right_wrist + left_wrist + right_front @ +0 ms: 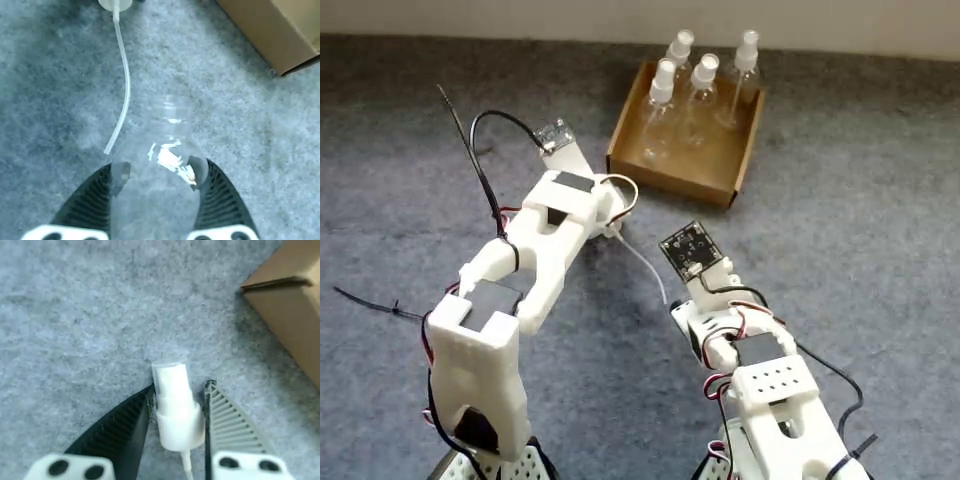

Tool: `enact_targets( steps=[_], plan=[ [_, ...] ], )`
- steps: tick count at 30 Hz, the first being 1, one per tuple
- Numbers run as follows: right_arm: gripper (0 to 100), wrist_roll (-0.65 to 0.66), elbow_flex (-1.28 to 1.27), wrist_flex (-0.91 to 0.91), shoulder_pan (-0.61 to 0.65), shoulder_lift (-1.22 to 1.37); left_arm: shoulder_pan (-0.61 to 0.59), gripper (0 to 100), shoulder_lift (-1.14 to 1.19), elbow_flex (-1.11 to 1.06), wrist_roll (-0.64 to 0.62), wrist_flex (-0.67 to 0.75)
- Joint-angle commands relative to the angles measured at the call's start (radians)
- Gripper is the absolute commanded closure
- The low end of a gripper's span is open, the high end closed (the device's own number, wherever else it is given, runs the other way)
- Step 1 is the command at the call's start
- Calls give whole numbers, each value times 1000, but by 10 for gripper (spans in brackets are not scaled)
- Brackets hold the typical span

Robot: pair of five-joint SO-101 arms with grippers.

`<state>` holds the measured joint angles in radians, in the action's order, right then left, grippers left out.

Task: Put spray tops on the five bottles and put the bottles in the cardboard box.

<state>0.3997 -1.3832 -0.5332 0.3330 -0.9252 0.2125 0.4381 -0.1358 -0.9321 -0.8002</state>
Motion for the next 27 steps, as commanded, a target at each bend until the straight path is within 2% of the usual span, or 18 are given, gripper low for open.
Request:
enact_targets(
  steps=[1,6,12,14,17,20,25,27],
  plan=[
    [995,6,4,21,-13,-19,15,842,1,28,55,9],
    [995,2,4,21,-13,-19,-10,1000,-2,28,114,-41],
    [995,-3,2,21,-10,-19,-108,996,-116,28,203,-213],
    [995,-49,5,21,-10,-19,-143,996,-196,28,252,-270],
    [995,-98,8,21,-10,-19,-189,996,-361,4,351,-353],
    [995,-126,15,56,21,-19,-226,996,-573,-56,506,-411],
    [995,-133,5,343,157,-19,-271,996,-990,-188,741,-419],
    [995,-137,5,433,182,-19,-272,996,-1148,-222,784,-419]
  ],
)
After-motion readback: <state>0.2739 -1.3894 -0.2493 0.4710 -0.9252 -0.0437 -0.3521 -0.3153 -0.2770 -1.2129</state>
